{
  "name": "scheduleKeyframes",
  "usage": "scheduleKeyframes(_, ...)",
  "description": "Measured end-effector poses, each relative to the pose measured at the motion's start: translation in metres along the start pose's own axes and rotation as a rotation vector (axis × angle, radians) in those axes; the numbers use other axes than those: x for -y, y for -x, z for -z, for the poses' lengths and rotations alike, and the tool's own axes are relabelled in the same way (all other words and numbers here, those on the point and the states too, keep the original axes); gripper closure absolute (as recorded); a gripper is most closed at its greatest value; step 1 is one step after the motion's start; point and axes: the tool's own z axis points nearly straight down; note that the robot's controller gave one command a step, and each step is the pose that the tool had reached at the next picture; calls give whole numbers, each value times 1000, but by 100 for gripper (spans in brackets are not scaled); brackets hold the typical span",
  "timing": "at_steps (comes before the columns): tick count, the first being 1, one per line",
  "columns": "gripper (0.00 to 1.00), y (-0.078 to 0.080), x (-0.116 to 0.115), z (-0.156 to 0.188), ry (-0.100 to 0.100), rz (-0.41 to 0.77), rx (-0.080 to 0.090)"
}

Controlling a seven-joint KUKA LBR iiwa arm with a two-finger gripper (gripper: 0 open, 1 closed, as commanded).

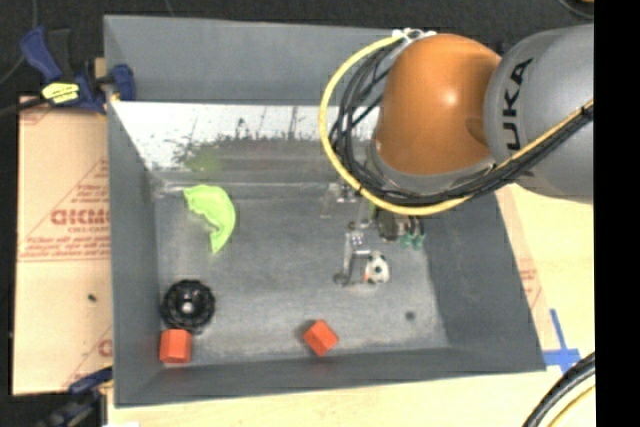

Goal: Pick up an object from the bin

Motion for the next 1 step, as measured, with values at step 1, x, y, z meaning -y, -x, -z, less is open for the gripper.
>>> scheduleKeyframes(1,0,1,0,4,1,-2,7)
